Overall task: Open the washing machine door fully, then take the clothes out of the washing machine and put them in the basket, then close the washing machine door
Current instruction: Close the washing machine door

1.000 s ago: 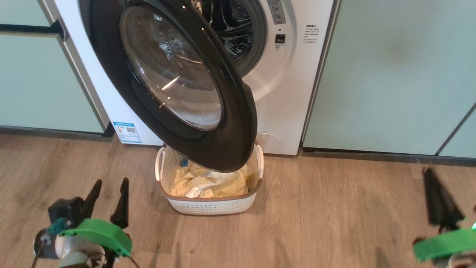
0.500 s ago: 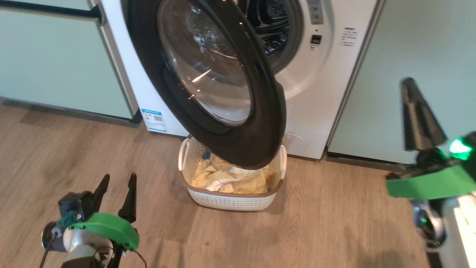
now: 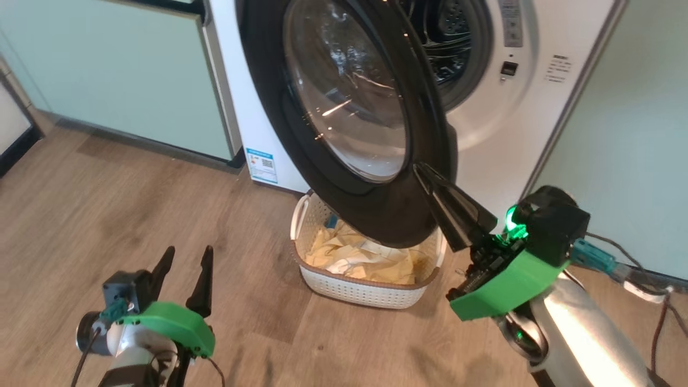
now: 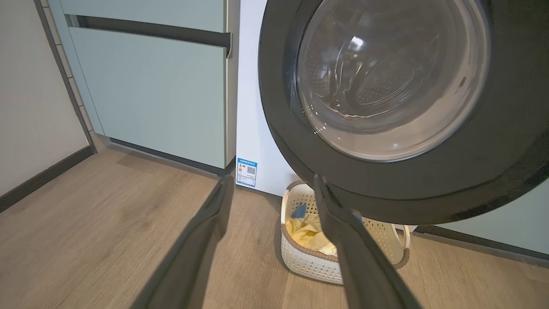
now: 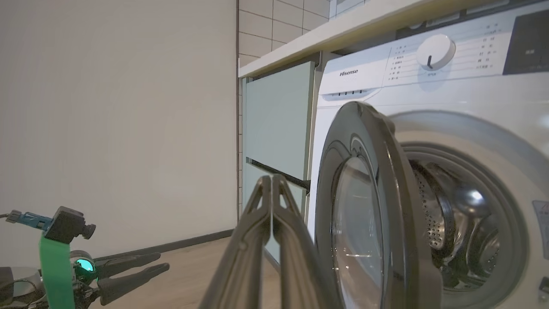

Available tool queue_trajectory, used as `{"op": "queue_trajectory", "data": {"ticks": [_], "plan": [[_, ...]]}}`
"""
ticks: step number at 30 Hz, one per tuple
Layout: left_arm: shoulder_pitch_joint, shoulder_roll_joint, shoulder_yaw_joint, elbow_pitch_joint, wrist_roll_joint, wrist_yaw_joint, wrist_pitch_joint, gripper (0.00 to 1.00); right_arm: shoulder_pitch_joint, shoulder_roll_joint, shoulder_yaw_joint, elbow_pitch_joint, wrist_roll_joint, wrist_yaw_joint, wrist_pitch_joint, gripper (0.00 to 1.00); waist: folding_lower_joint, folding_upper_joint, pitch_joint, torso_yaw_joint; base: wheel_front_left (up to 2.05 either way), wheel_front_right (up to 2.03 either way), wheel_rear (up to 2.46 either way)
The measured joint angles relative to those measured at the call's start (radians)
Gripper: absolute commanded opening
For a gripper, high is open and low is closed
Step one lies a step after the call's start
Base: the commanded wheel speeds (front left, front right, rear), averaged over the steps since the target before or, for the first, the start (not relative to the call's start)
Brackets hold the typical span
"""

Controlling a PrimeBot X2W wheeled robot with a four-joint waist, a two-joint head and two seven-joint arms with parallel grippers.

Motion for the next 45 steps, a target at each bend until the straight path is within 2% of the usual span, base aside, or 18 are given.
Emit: {"op": "queue_trajectory", "data": {"ticks": [9, 21, 31, 45], "plan": [[-0.017, -0.007, -0.016, 0.007, 0.0, 0.0, 0.0, 1.0, 0.016, 0.003, 0.059, 0.096, 0.15, 0.0, 0.0, 0.0, 0.0, 0.0, 0.019, 0.058, 0.0, 0.0, 0.0], [-0.038, -0.012, -0.024, 0.012, 0.0, 0.0, 0.0, 1.0, 0.032, 0.003, 0.155, 0.227, 0.207, 0.0, 0.0, 0.0, 0.0, 0.0, 0.052, 0.088, 0.0, 0.0, 0.0], [-0.097, -0.033, -0.028, 0.01, 0.0, 0.0, 0.0, 1.0, -0.064, 0.003, 0.141, 0.34, 0.207, 0.0, 0.0, 0.0, 0.0001, 0.0, 0.127, 0.106, 0.0, 0.0, 0.0], [-0.139, -0.05, -0.03, 0.005, 0.0, 0.0, 0.0, 1.0, -0.169, 0.003, 0.02, 0.429, 0.207, 0.0, 0.0, 0.0, 0.0001, 0.0, 0.22, 0.11, 0.0, 0.0, 0.0]]}}
